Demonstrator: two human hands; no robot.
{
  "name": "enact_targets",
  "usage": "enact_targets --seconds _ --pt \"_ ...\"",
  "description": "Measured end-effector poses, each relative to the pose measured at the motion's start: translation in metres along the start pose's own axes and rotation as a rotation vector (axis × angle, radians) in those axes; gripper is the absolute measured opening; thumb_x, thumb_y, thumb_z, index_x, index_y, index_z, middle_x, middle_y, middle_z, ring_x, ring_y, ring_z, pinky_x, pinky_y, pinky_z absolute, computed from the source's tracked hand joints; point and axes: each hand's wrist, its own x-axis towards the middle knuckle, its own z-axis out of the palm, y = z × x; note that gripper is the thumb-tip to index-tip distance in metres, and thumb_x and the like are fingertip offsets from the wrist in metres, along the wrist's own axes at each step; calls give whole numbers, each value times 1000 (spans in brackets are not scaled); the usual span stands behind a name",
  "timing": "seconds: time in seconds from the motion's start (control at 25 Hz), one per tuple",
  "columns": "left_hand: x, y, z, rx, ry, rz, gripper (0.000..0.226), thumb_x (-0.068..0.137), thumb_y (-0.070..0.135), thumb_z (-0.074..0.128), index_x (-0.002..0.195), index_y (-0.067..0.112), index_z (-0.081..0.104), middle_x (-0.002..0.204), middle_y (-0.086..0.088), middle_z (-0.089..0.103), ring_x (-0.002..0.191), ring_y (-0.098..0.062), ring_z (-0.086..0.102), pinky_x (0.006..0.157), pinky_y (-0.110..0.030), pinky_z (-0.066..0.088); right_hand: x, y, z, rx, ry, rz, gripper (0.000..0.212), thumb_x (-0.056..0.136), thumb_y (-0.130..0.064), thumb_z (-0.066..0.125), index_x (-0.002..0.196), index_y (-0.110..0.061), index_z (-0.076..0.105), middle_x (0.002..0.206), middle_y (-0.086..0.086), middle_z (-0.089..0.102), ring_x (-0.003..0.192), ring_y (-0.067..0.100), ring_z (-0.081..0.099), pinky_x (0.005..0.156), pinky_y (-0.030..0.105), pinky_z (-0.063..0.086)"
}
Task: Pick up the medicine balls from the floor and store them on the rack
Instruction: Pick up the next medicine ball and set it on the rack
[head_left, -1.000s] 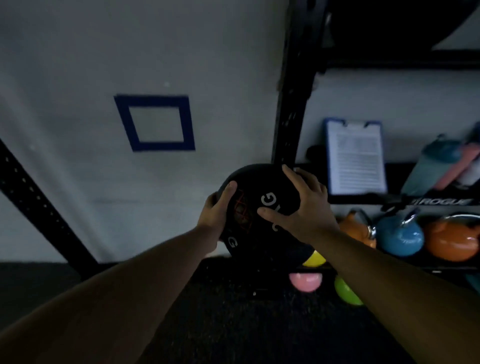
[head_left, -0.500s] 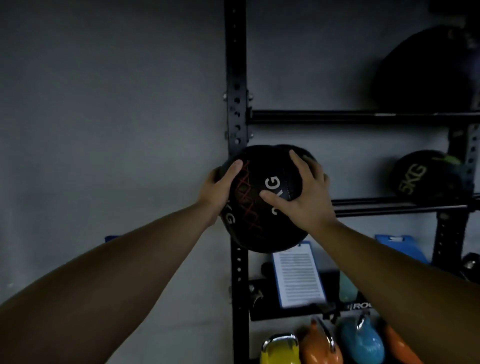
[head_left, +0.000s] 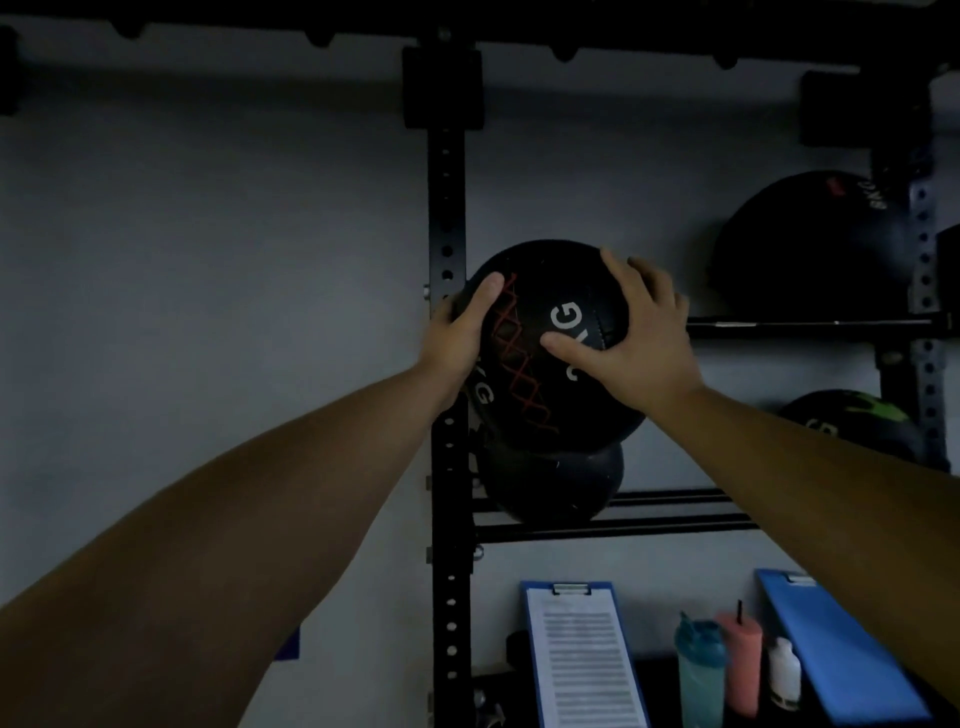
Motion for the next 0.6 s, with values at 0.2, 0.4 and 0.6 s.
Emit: enact_targets --seconds 0.2,0.4,0.6 --pt "78 -3 10 15 -24 87 113 51 94 78 141 27 67 127 0 78 112 -19 77 101 -44 61 51 32 26 -3 114 -42 118 60 -89 62 161 -41 24 164 3 23 148 35 22 118 56 31" --pt "172 8 6 78 -36 217 106 53 94 78 138 31 69 126 3 78 111 -17 77 100 -42 61 123 55 58 14 190 -100 115 68 -82 69 163 -42 17 166 5 19 150 33 19 116 45 25" --pt "246 5 22 159 -63 317 101 56 90 79 136 30 69 124 3 79 110 -17 77 102 -42 60 186 111 98 112 207 -118 105 81 -69 74 163 -44 14 168 5 14 154 29 12 115 39 19"
